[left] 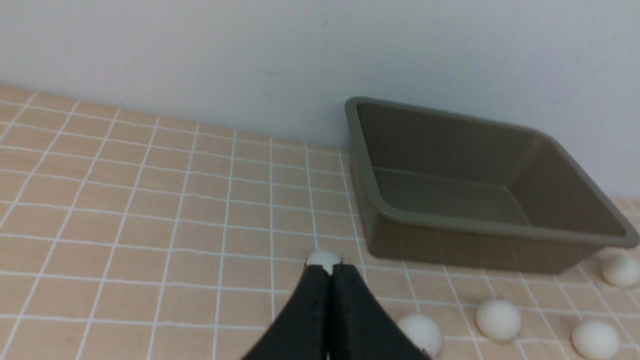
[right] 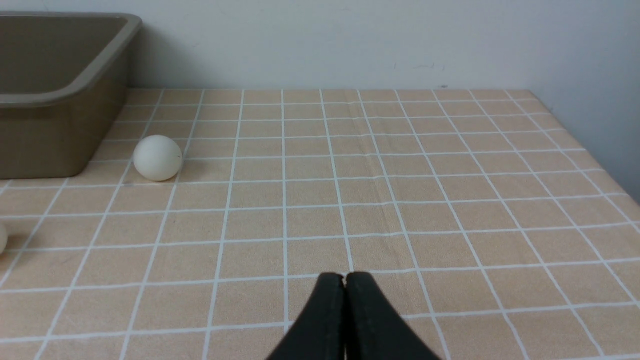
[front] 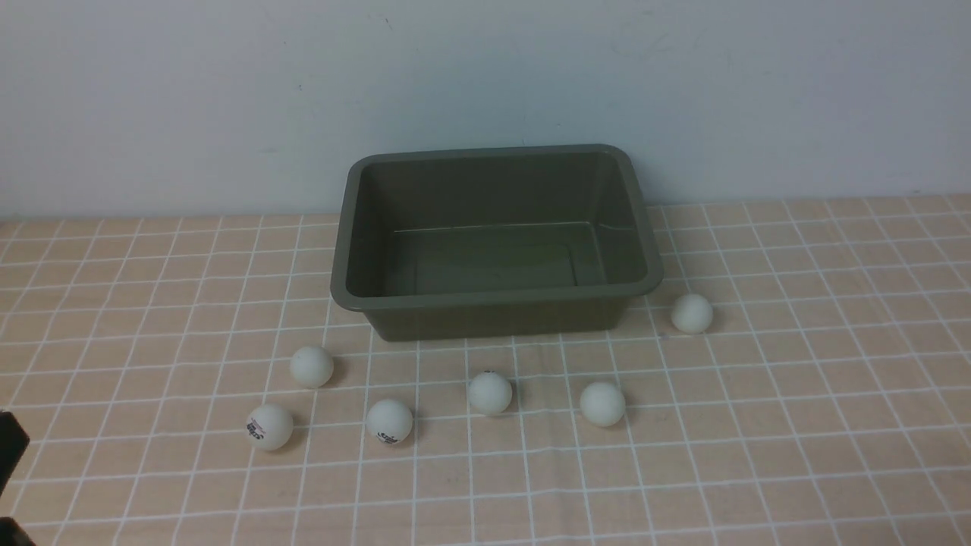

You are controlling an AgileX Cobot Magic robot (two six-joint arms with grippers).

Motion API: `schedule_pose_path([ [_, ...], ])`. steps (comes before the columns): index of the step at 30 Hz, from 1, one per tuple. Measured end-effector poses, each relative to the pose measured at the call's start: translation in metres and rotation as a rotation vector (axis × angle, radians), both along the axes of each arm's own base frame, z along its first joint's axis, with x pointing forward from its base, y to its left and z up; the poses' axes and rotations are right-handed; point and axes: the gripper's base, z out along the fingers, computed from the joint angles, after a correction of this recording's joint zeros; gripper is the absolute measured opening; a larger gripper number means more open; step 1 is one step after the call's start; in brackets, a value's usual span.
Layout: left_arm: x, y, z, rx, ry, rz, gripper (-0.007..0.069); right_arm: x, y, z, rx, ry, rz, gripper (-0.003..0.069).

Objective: Put the table tennis balls into the box on the light coffee tablecloth.
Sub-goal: 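Reach for and grasp a ping pong ball on the table beside the basket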

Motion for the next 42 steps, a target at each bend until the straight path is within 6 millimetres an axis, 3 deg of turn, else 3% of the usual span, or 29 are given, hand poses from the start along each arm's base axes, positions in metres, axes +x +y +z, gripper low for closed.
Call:
schedule_pose_path([
  [8, 0.01, -0.008, 0.022, 0.213, 0.105, -0.126, 0.0031, 0.0, 0.0, 0.0, 0.002, 0.0, -0.001, -0.0014],
  [12, 0.02, -0.011, 0.026, 0.299, 0.187, -0.161, 0.0154, 0.0, 0.0, 0.0, 0.002, 0.0, 0.0, -0.0014],
  [15, 0.034, -0.015, 0.024, 0.353, 0.342, -0.18, 0.0267, 0.0, 0.0, 0.0, 0.002, 0.0, 0.0, -0.0014],
  [18, 0.049, -0.019, 0.023, 0.413, 0.485, -0.196, 0.0323, 0.0, 0.0, 0.0, 0.002, 0.0, 0.0, -0.0014],
  [23, 0.087, -0.03, 0.021, 0.486, 0.716, -0.218, 0.0328, 0.0, 0.0, 0.0, 0.002, 0.0, 0.0, -0.0014],
  [32, 0.152, -0.053, 0.008, 0.591, 0.869, -0.31, 0.0288, 0.0, 0.0, 0.0, 0.002, 0.0, 0.0, -0.0014],
  [37, 0.17, -0.062, -0.006, 0.616, 0.9, -0.369, 0.029, 0.0, 0.0, 0.0, 0.002, 0.0, 0.0, -0.0014],
  [42, 0.186, -0.062, -0.015, 0.607, 0.853, -0.365, 0.0345, 0.0, 0.0, 0.0, 0.002, 0.0, 0.0, -0.0014],
])
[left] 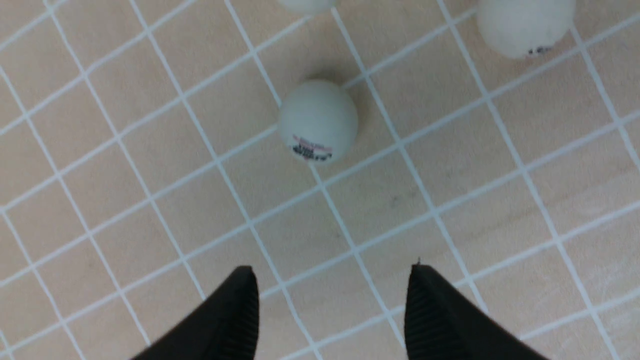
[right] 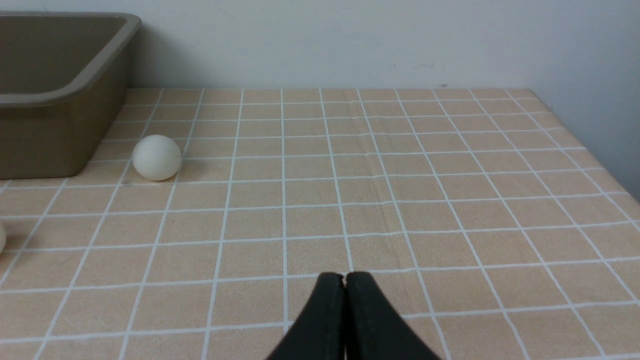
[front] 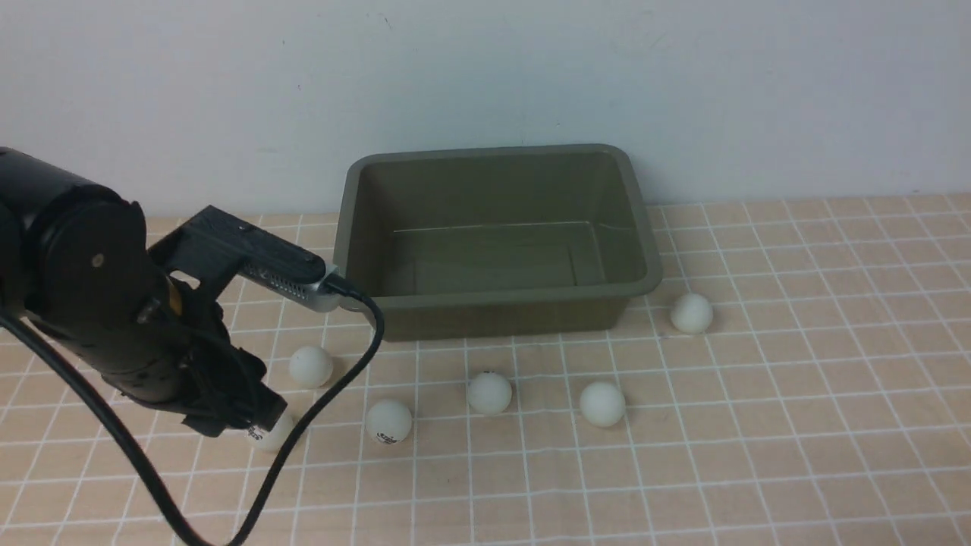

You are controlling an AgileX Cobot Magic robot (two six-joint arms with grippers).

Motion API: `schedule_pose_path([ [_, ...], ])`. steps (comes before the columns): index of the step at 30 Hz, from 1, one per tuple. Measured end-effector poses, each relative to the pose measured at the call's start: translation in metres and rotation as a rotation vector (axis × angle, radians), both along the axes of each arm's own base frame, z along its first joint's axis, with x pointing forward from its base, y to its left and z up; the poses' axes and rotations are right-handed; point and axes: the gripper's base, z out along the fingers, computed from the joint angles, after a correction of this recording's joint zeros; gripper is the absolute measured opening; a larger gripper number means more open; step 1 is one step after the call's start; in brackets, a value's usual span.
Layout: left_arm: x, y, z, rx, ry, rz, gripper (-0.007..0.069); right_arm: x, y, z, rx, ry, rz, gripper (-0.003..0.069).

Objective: Put the table tennis balls into the box on the light coffee tablecloth.
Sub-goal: 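Reach for and grasp a ping pong ball on the table beside the basket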

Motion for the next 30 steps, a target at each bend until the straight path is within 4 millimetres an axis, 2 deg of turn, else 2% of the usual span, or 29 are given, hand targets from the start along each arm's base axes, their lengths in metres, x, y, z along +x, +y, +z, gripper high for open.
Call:
schedule_pose_path([
  [5, 0.013, 0.008, -0.005, -0.062, -0.027, 0.016, 0.0365, 0.0, 0.0, 0.0, 0.0, 0.0, 0.0, -0.0014],
  [10, 0.028, 0.002, -0.03, -0.134, 0.03, -0.06, 0.0351, 0.0, 0.0, 0.0, 0.0, 0.0, 0.0, -0.0014],
  [15, 0.039, -0.001, -0.052, -0.118, 0.057, -0.097, 0.0351, 0.0, 0.0, 0.0, 0.0, 0.0, 0.0, -0.0014],
  [30, 0.056, 0.003, -0.085, -0.021, 0.052, -0.113, 0.0351, 0.0, 0.0, 0.0, 0.0, 0.0, 0.0, -0.0014],
])
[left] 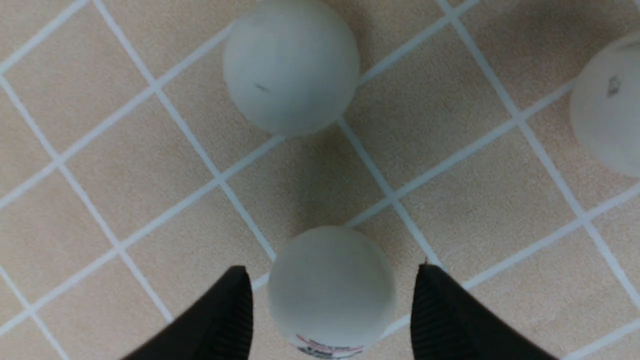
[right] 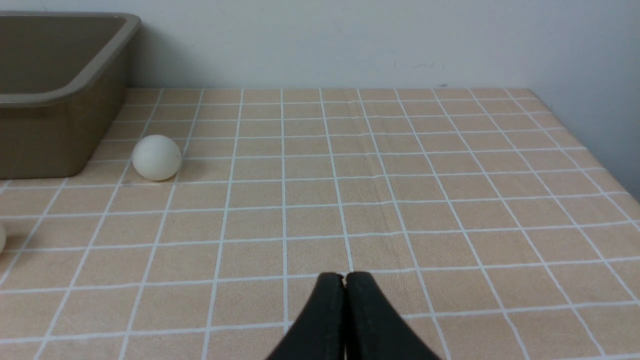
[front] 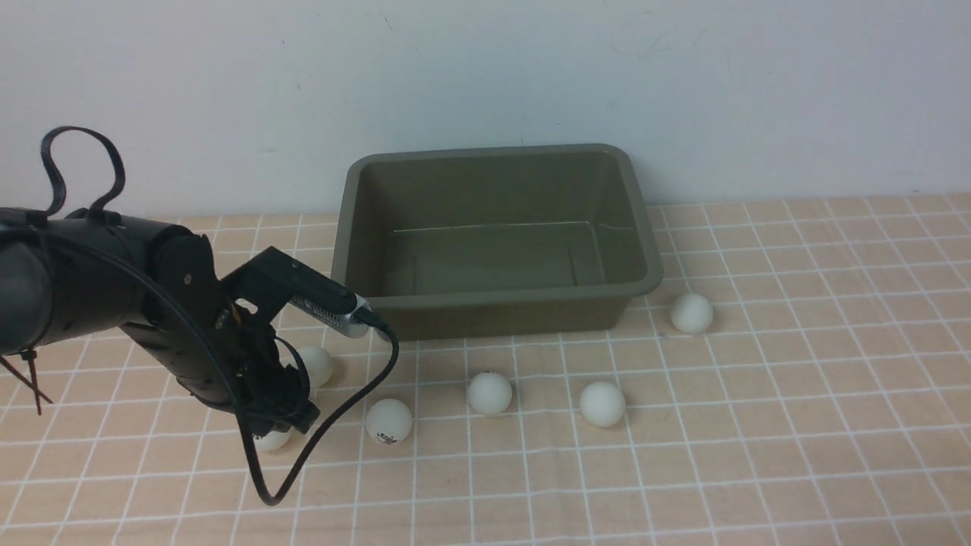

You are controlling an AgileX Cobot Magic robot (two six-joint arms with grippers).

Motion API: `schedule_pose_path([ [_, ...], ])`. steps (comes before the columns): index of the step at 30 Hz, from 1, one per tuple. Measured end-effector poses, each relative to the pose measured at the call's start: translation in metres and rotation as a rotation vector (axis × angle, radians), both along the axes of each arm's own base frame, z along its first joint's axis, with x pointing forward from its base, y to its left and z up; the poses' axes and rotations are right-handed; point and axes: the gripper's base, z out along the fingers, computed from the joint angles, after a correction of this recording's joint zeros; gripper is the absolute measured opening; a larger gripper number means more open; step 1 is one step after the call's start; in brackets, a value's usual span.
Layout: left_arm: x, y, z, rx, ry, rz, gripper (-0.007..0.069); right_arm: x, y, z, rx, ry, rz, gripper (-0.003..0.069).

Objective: Put the table tennis balls into the box on the light coffee tablecloth.
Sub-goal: 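Reach for and grasp a ping pong ball on the table beside the basket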

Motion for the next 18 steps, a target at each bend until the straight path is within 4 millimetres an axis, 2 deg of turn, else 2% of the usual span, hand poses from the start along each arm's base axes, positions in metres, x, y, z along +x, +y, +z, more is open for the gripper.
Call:
schedule_pose_path([
  [10, 0.005, 0.0, -0.025, 0.03, 0.05, -0.012, 0.0332, 0.0, 0.0, 0.0, 0.0, 0.0, 0.0, -0.0014],
  [12, 0.007, 0.0, -0.024, 0.031, 0.045, -0.013, 0.0321, 0.0, 0.0, 0.0, 0.0, 0.0, 0.0, -0.0014],
  [15, 0.012, -0.002, -0.004, 0.025, 0.04, -0.009, 0.0322, 0.0, 0.0, 0.0, 0.0, 0.0, 0.0, -0.0014],
  [16, 0.011, -0.002, -0.004, 0.026, 0.048, -0.008, 0.0322, 0.0, 0.0, 0.0, 0.0, 0.0, 0.0, -0.0014],
  [18, 0.014, -0.004, 0.025, 0.002, 0.028, 0.003, 0.0322, 0.0, 0.0, 0.0, 0.0, 0.0, 0.0, -0.0014],
])
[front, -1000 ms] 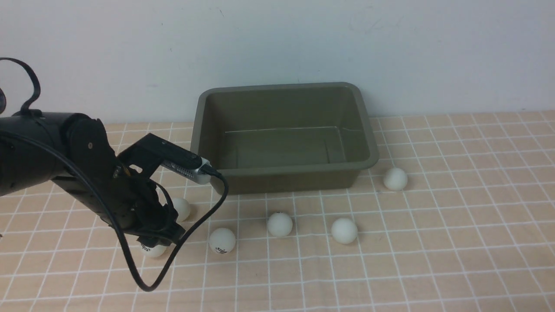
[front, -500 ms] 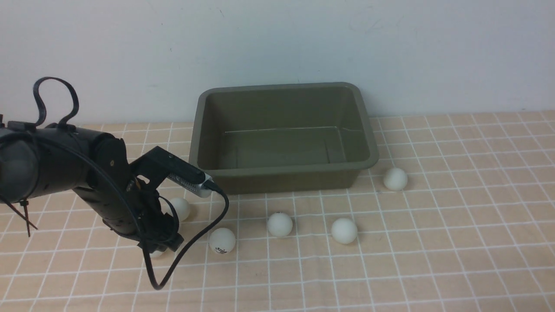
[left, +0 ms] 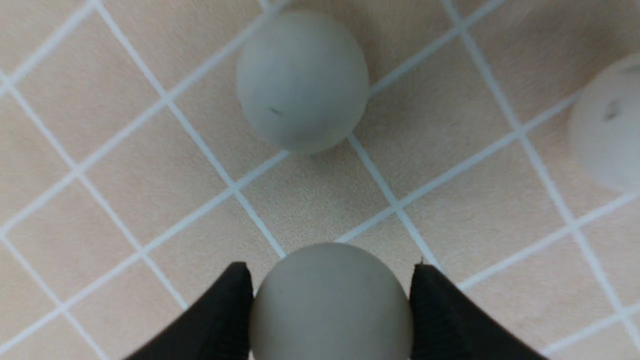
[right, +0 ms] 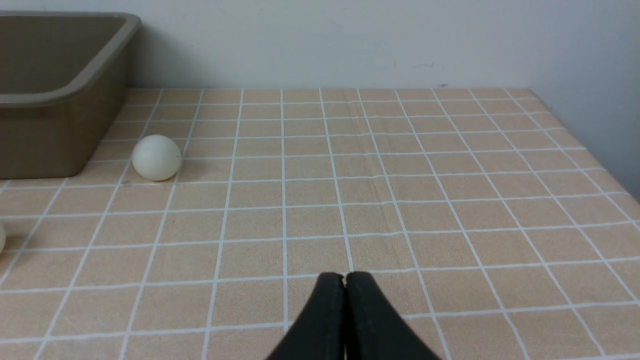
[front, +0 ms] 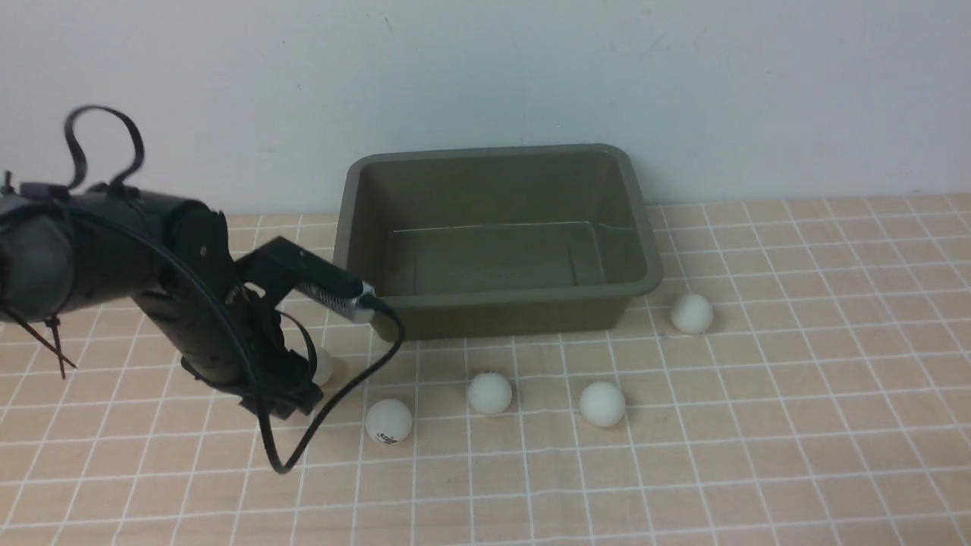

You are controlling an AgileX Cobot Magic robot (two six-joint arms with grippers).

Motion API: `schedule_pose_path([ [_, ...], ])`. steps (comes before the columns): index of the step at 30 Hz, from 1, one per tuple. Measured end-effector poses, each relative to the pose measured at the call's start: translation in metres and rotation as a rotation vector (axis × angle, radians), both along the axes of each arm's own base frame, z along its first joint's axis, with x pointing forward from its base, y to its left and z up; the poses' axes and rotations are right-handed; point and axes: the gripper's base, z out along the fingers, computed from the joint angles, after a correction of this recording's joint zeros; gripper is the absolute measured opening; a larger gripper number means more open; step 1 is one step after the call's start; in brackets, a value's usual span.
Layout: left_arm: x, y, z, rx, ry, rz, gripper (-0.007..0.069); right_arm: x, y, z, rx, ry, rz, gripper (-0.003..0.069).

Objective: Put the table tennis balls into the box on the light coffee tablecloth.
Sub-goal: 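Reach for and grasp a ping pong ball on the table beside the basket, then drop the ball into the bin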

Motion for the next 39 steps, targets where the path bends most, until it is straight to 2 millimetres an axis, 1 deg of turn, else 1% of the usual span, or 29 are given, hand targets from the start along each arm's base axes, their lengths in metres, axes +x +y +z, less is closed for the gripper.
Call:
schedule_pose_path([
  [3, 0.004, -0.006, 0.041, -0.07, -0.043, 0.014, 0.0322, 0.0, 0.0, 0.0, 0.0, 0.0, 0.0, -0.0014],
  [4, 0.007, -0.008, 0.05, -0.093, -0.064, 0.009, 0.0322, 0.0, 0.0, 0.0, 0.0, 0.0, 0.0, -0.0014],
  [5, 0.009, -0.009, 0.054, -0.099, -0.075, 0.007, 0.0322, 0.0, 0.0, 0.0, 0.0, 0.0, 0.0, -0.0014],
  [6, 0.016, -0.015, 0.068, -0.15, -0.117, -0.019, 0.0322, 0.0, 0.0, 0.0, 0.0, 0.0, 0.0, -0.0014],
  [7, 0.017, -0.015, 0.07, -0.156, -0.122, -0.023, 0.0322, 0.0, 0.0, 0.0, 0.0, 0.0, 0.0, -0.0014],
  [8, 0.025, -0.021, 0.08, -0.196, -0.151, -0.051, 0.0322, 0.0, 0.0, 0.0, 0.0, 0.0, 0.0, -0.0014],
  [10, 0.039, -0.029, 0.089, -0.247, -0.181, -0.083, 0.0322, 0.0, 0.0, 0.0, 0.0, 0.0, 0.0, -0.0014],
  [12, 0.053, -0.036, 0.091, -0.283, -0.188, -0.119, 0.0322, 0.0, 0.0, 0.0, 0.0, 0.0, 0.0, -0.0014],
  [14, 0.07, -0.044, 0.087, -0.3, -0.185, -0.167, 0.0322, 0.0, 0.0, 0.0, 0.0, 0.0, 0.0, -0.0014],
  [15, 0.072, -0.044, 0.086, -0.298, -0.186, -0.172, 0.0322, 0.0, 0.0, 0.0, 0.0, 0.0, 0.0, -0.0014],
  [16, 0.085, -0.048, 0.078, -0.29, -0.178, -0.202, 0.0328, 0.0, 0.0, 0.0, 0.0, 0.0, 0.0, -0.0014],
  [17, 0.092, -0.05, 0.073, -0.286, -0.17, -0.213, 0.0344, 0.0, 0.0, 0.0, 0.0, 0.0, 0.0, -0.0014],
  [18, 0.093, -0.05, 0.07, -0.284, -0.162, -0.215, 0.0349, 0.0, 0.0, 0.0, 0.0, 0.0, 0.0, -0.0014],
  [19, 0.1, -0.051, 0.064, -0.27, -0.144, -0.224, 0.0393, 0.0, 0.0, 0.0, 0.0, 0.0, 0.0, -0.0014],
  [21, 0.105, -0.05, 0.062, -0.24, -0.115, -0.221, 0.0454, 0.0, 0.0, 0.0, 0.0, 0.0, 0.0, -0.0014],
  [24, 0.104, -0.045, 0.073, -0.19, -0.071, -0.188, 0.0489, 0.0, 0.0, 0.0, 0.0, 0.0, 0.0, -0.0014],
  [25, 0.102, -0.042, 0.082, -0.169, -0.058, -0.17, 0.0488, 0.0, 0.0, 0.0, 0.0, 0.0, 0.0, -0.0014],
  [27, 0.098, -0.036, 0.106, -0.127, -0.068, -0.11, 0.0471, 0.0, 0.0, 0.0, 0.0, 0.0, 0.0, -0.0014],
  [28, 0.098, -0.035, 0.106, -0.123, -0.066, -0.102, 0.0468, 0.0, 0.0, 0.0, 0.0, 0.0, 0.0, -0.0014],
  [29, 0.094, -0.031, 0.122, -0.106, -0.1, -0.049, 0.0442, 0.0, 0.0, 0.0, 0.0, 0.0, 0.0, -0.0014],
  [30, 0.092, -0.028, 0.13, -0.096, -0.119, -0.019, 0.0424, 0.0, 0.0, 0.0, 0.0, 0.0, 0.0, -0.0014],
  [32, 0.085, -0.021, 0.147, -0.069, -0.162, 0.045, 0.0359, 0.0, 0.0, 0.0, 0.0, 0.0, 0.0, -0.0014],
  [33, 0.083, -0.021, 0.15, -0.068, -0.168, 0.048, 0.0353, 0.0, 0.0, 0.0, 0.0, 0.0, 0.0, -0.0014],
  [34, 0.077, -0.018, 0.161, -0.065, -0.191, 0.066, 0.0302, 0.0, 0.0, 0.0, 0.0, 0.0, 0.0, -0.0014],
  [35, 0.076, -0.017, 0.162, -0.06, -0.194, 0.068, 0.0295, 0.0, 0.0, 0.0, 0.0, 0.0, 0.0, -0.0014],
  [36, 0.065, -0.013, 0.173, -0.071, -0.211, 0.075, 0.0237, 0.0, 0.0, 0.0, 0.0, 0.0, 0.0, -0.0014],
  [37, 0.059, -0.011, 0.174, -0.069, -0.207, 0.075, 0.0213, 0.0, 0.0, 0.0, 0.0, 0.0, 0.0, -0.0014],
  [38, 0.057, -0.011, 0.175, -0.067, -0.208, 0.071, 0.0202, 0.0, 0.0, 0.0, 0.0, 0.0, 0.0, -0.0014],
  [39, 0.044, -0.007, 0.178, -0.079, -0.199, 0.058, 0.0171, 0.0, 0.0, 0.0, 0.0, 0.0, 0.0, -0.0014],
])
